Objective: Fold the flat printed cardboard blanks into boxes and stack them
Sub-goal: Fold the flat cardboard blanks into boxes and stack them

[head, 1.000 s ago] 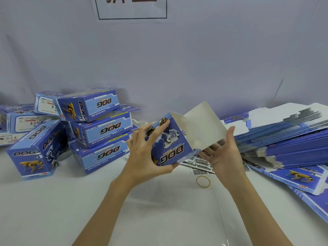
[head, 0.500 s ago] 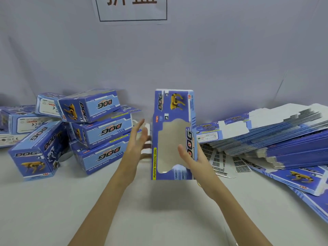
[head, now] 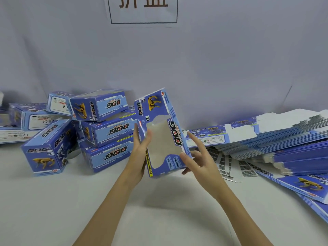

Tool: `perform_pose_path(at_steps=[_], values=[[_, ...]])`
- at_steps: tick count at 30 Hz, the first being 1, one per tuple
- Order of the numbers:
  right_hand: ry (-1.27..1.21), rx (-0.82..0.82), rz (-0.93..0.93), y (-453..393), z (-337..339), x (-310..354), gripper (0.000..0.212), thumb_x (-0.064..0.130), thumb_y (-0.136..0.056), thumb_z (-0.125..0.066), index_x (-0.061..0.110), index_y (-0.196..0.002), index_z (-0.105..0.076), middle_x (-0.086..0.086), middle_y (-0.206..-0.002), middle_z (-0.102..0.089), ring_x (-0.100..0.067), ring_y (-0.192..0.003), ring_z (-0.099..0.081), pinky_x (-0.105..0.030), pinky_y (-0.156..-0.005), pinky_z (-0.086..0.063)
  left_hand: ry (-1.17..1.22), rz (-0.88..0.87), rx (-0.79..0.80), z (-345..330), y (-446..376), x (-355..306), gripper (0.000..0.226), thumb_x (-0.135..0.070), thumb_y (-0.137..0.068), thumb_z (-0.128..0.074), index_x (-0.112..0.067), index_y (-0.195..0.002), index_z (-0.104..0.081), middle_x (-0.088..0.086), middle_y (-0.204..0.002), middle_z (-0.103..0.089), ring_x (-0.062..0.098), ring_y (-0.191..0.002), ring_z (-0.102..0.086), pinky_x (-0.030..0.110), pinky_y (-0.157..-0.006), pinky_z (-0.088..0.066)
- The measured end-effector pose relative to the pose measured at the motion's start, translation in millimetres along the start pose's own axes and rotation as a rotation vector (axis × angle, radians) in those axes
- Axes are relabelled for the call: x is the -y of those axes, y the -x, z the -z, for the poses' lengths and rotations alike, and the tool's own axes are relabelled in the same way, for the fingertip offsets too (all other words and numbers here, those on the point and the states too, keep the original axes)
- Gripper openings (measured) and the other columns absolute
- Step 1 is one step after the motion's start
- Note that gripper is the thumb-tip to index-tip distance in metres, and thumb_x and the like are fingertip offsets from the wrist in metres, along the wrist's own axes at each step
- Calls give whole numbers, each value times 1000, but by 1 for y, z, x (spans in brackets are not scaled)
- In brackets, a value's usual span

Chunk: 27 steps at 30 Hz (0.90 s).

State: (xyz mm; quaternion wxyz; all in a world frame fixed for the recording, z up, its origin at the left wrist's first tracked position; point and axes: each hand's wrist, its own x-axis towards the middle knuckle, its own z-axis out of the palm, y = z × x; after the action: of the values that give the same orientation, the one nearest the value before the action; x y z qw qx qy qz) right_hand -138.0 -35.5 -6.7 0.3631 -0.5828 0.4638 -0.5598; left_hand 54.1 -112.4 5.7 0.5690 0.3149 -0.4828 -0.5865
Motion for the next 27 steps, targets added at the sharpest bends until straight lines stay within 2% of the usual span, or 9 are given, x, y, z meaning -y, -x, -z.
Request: perform_pose_path(at_steps=[2,5,7,11,17,19,20,23,27], values=[[-30,-61,57,-1,-2,-4,68,59,-86,-76,59,-146,-43,-4,-122,-73,-24,-107,-75,-36,-76,-65,-56,47,40,-2,0,4,68,-63,-85,-65,-70,-142,-30,-29,-116,-72,11,-107,-75,35,-73,-64],[-86,-56,32,0,1,-7,62,49,-91,-72,62,-143,-41,-4,-130,-69,-26,-115,-73,-42,-84,-65,-229,62,81,-8,1,9,34,-60,-90,-63,-85,-107,-48,-33,-111,-70,1,-103,-73,24,-67,-61],[-117,-16,-3,0,6,-9,66,45,-92,-73,60,-147,-40,-8,-129,-71,-28,-114,-74,-45,-89,-64,-266,42,88,-9,2,9,29,-61,-93,-56,-84,-109,-49,-32,-111,-71,0,-103,-73,23,-67,-61],[-363,-246,14,-4,-3,2,59,47,-91,-74,39,-143,-48,-9,-116,-79,-28,-103,-78,-35,-84,-64,-62,184,28,0,0,10,59,-70,-101,-29,-41,-149,-46,8,-130,-71,31,-110,-74,53,-90,-62],[-532,-349,73,-39,-66,61,64,59,-83,-70,34,-136,-45,-2,-96,-81,-22,-94,-77,-30,-83,-63,-202,262,-44,2,2,14,87,-77,-89,-26,-9,-112,-74,13,-106,-77,30,-79,-73,36,-65,-63],[-428,-158,90,-58,-91,84,57,49,-94,-69,37,-144,-45,-6,-106,-81,-17,-101,-75,-28,-90,-61,-231,250,-24,3,1,17,79,-69,-100,-28,-6,-104,-74,10,-92,-77,29,-74,-71,38,-66,-61],[-283,-2,94,-68,-101,95,60,46,-99,-69,40,-152,-41,-8,-127,-75,-15,-116,-70,-29,-100,-57,-246,255,-28,4,0,19,74,-63,-106,-27,-6,-100,-74,9,-87,-77,29,-72,-70,38,-66,-61],[195,357,110,-97,-118,102,79,44,-103,-64,44,-166,-15,7,-172,-29,-15,-151,-38,-34,-117,-37,-278,262,-43,6,-1,20,66,-50,-113,-27,-8,-96,-76,10,-85,-77,26,-68,-70,37,-65,-61],[672,252,66,-115,-99,66,72,13,-103,-61,21,-164,-24,-12,-166,-33,-35,-150,-38,-43,-117,-38,-285,204,-66,10,1,16,52,-41,-113,-36,-10,-100,-76,13,-92,-78,25,-68,-71,33,-62,-60]])
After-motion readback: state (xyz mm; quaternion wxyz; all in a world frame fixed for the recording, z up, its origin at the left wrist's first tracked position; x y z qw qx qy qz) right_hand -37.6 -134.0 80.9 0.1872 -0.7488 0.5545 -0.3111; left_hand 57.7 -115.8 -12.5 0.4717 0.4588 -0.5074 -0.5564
